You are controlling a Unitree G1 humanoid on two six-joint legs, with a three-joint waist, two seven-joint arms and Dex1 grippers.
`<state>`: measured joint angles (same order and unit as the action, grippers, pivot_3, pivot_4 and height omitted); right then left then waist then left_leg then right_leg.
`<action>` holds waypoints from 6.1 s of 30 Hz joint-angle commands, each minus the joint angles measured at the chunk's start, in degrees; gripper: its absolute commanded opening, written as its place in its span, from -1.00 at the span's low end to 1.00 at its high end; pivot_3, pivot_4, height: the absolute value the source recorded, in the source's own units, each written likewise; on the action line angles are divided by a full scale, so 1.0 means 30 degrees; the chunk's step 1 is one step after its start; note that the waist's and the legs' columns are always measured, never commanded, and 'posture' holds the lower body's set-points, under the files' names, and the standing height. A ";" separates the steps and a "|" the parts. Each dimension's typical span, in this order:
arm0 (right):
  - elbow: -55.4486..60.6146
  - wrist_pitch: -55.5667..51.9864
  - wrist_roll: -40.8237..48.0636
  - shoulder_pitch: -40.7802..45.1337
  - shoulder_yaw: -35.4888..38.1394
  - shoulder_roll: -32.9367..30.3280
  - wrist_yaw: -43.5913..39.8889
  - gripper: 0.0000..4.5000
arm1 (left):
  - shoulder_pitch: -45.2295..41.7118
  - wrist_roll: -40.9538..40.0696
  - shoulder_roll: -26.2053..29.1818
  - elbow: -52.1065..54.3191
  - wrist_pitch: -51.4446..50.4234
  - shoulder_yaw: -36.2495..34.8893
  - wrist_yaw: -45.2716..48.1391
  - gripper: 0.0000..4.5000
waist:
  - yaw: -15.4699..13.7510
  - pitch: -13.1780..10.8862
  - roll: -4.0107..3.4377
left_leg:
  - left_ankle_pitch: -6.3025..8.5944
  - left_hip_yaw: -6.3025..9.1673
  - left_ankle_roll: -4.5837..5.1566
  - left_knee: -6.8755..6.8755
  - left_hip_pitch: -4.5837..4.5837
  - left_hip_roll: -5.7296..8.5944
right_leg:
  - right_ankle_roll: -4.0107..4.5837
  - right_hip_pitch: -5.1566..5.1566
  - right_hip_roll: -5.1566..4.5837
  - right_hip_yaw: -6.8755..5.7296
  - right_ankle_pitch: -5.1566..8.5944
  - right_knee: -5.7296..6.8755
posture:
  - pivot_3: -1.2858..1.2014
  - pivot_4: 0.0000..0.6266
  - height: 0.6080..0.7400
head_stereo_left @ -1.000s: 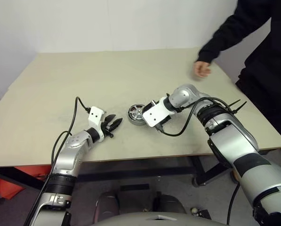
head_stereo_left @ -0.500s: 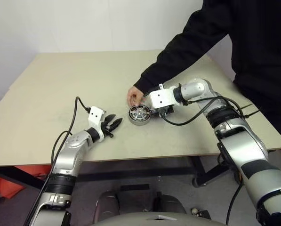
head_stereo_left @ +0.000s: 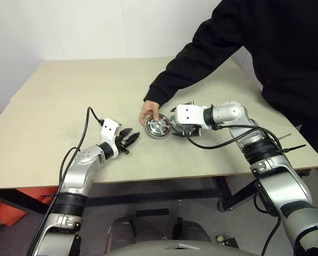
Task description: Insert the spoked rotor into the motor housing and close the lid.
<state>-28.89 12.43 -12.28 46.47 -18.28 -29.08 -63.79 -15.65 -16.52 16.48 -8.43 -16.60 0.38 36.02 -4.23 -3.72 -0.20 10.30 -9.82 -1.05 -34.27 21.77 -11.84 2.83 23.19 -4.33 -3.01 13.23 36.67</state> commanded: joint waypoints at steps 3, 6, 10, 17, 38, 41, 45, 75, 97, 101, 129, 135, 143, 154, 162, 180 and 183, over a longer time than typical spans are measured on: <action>0.0848 -0.0179 0.0425 0.0253 0.0310 -0.0079 0.0289 0.98 | -0.0288 0.0056 0.0095 0.0387 0.0414 -0.0109 0.0082 -0.07 | -0.0008 0.0000 0.0000 | 0.0000 0.0000 0.0000 0.0000 0.0002 0.0002 | 0.0000 0.0000 0.0000 0.0000 0.0000 -0.0002 | 0.03 -1.00 1.00; 0.0813 -0.0157 0.0479 0.0358 0.0263 -0.0001 0.0234 0.98 | -0.0196 0.0060 0.0107 0.0471 0.0424 -0.0147 0.0033 -0.07 | -0.0009 0.0000 0.0000 | 0.0000 0.0000 0.0000 0.0000 0.0002 0.0002 | 0.0000 0.0000 -0.0001 0.0000 0.0000 -0.0003 | 0.03 -1.00 1.00; 0.0669 -0.0018 0.0538 0.0469 0.0184 0.0088 0.0137 0.98 | -0.0079 0.0071 0.0137 0.0551 0.0461 -0.0191 -0.0016 -0.07 | -0.0008 0.0000 0.0000 | 0.0000 0.0000 0.0000 0.0000 0.0002 0.0001 | 0.0000 0.0000 0.0000 0.0000 0.0000 -0.0002 | 0.03 -1.00 1.00; 0.0676 0.0171 0.0571 0.0412 0.0014 0.0179 -0.0011 0.98 | 0.0083 0.0103 0.0184 0.0623 0.0540 -0.0232 -0.0072 -0.07 | -0.0008 0.0000 0.0000 | 0.0000 0.0000 0.0000 0.0000 0.0002 0.0002 | 0.0000 -0.0001 0.0000 0.0000 0.0000 -0.0002 | 0.03 -1.00 1.00; 0.1314 -0.0200 0.0811 0.0084 -0.0102 0.0392 -0.0217 0.98 | -0.0493 -0.0205 0.0791 0.1041 0.0443 -0.1070 -0.0348 -0.07 | -0.0004 0.0000 0.0000 | -0.0001 0.0000 -0.0001 0.0000 0.0000 0.0000 | -0.0001 -0.0003 0.0000 -0.0001 0.0000 -0.0002 | 0.03 -1.00 1.00; 0.1502 -0.0335 0.1006 -0.0043 -0.0105 0.0779 -0.0215 0.98 | -0.0711 -0.0298 0.0961 0.0738 0.0506 -0.1490 -0.0436 -0.07 | 0.0007 0.0000 0.0000 | -0.0001 0.0001 -0.0001 0.0000 0.0000 0.0001 | -0.0001 -0.0003 0.0000 0.0000 0.0000 -0.0001 | 0.03 -1.00 1.00; 0.1253 -0.0134 0.0785 -0.0175 -0.0278 0.1314 0.0094 0.98 | -0.1480 -0.1734 0.0282 0.0747 -0.0160 -0.2871 -0.1177 -0.07 | 0.0005 -0.0001 0.0001 | -0.0002 0.0001 -0.0002 0.0000 0.0002 0.0001 | 0.0000 -0.0003 0.0000 -0.0001 0.0000 -0.0001 | 0.03 -1.00 1.00; 0.1328 -0.6045 0.2811 -0.2153 0.3039 0.4535 0.8394 0.98 | -0.6312 0.6653 0.3009 -0.6898 0.7239 0.3207 0.1107 -0.07 | -0.0197 -0.0008 0.0022 | -0.0034 0.0025 -0.0060 0.0046 -0.0038 0.0010 | -0.0012 -0.0034 0.0000 0.0000 -0.0003 -0.0015 | 0.03 -1.00 1.00; 0.3299 -0.6760 0.3201 -0.2700 0.3737 0.3851 0.9377 0.98 | -1.5257 1.2586 0.1841 -1.9298 1.4013 0.7433 0.2555 -0.07 | -0.0634 -0.0016 0.0034 | -0.0086 0.0029 -0.0146 0.0061 -0.0024 0.0029 | -0.0012 -0.0032 -0.0014 -0.0002 -0.0005 -0.0021 | 0.03 -1.00 1.00; 0.3900 -0.7040 0.3289 -0.3099 0.3766 0.3713 0.9598 0.98 | -1.5823 1.3049 0.1265 -2.0172 1.4149 0.7593 0.2296 -0.07 | -0.0724 -0.0017 0.0036 | -0.0086 0.0029 -0.0146 0.0058 -0.0028 0.0035 | -0.0013 -0.0039 -0.0023 -0.0003 -0.0005 -0.0020 | 0.03 -1.00 1.00; 0.4108 -0.7043 0.3338 -0.3087 0.3862 0.3513 1.0123 1.00 | -1.6051 1.3815 0.1309 -2.0852 1.4920 0.7441 0.2699 -0.80 | -0.1003 -0.0023 0.0045 | -0.0085 0.0032 -0.0144 0.0062 -0.0031 0.0031 | -0.0012 -0.0039 -0.0025 -0.0007 -0.0005 -0.0019 | 0.03 -1.00 1.00; 0.4103 -0.7014 0.3328 -0.3088 0.3855 0.3501 1.0188 1.00 | -1.6148 1.3969 0.1198 -2.0893 1.4926 0.7514 0.2469 -0.99 | -0.1007 -0.0024 0.0046 | -0.0086 0.0031 -0.0145 0.0061 -0.0032 0.0030 | -0.0012 -0.0039 -0.0026 -0.0007 -0.0005 -0.0020 | 0.03 -1.00 1.00; 0.4172 -0.7027 0.3292 -0.3158 0.3909 0.3480 1.0437 1.00 | -1.6183 1.3830 0.1360 -2.0960 1.5255 0.7363 0.2907 -0.99 | -0.1004 -0.0024 0.0047 | -0.0086 0.0032 -0.0145 0.0064 -0.0032 0.0030 | -0.0012 -0.0037 -0.0025 -0.0007 -0.0004 -0.0020 | 0.03 -1.00 1.00; 0.4028 -0.6884 0.3303 -0.3174 0.4021 0.3295 1.0741 1.00 | -1.6535 1.4224 0.1263 -2.1203 1.5170 0.7442 0.2385 -0.99 | -0.1005 -0.0026 0.0050 | -0.0086 0.0032 -0.0145 0.0070 -0.0031 0.0031 | -0.0013 -0.0037 -0.0025 -0.0007 -0.0004 -0.0030 | 0.03 -1.00 1.00; 0.4320 -0.6777 0.3089 -0.3540 0.3928 0.3897 1.1769 1.00 | -1.6611 1.3984 0.1591 -2.1321 1.5424 0.7268 0.3351 -0.99 | -0.0995 -0.0027 0.0051 | -0.0086 0.0032 -0.0146 0.0075 -0.0031 0.0030 | -0.0013 -0.0034 -0.0025 -0.0007 -0.0004 -0.0030 | 0.03 -1.00 1.00; 0.4328 -0.6680 0.3076 -0.3763 0.3849 0.3769 1.2257 1.00 | -1.7097 1.3554 0.1861 -2.1463 1.5593 0.6809 0.3672 -0.99 | -0.1011 -0.0059 0.0089 | -0.0089 0.0030 -0.0151 0.0141 -0.0028 0.0038 | -0.0014 -0.0030 -0.0025 -0.0010 -0.0003 -0.0085 | 0.03 -1.00 1.00; 0.4285 -0.6643 0.3077 -0.3757 0.3791 0.3853 1.2257 1.00 | -1.7062 1.3437 0.1988 -2.1445 1.5518 0.6675 0.3912 -0.99 | -0.1011 -0.0061 0.0093 | -0.0091 0.0030 -0.0154 0.0158 -0.0028 0.0040 | -0.0014 -0.0030 -0.0025 -0.0010 -0.0003 -0.0096 | 0.03 -1.00 1.00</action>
<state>-17.27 -8.73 -3.12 33.27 -7.42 -17.57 -27.32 -65.58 24.94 21.71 -73.53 29.52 21.81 47.36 -7.26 -3.90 0.08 10.03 -9.73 -1.51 -33.78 21.68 -11.72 2.78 23.10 -4.41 -3.04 13.23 36.36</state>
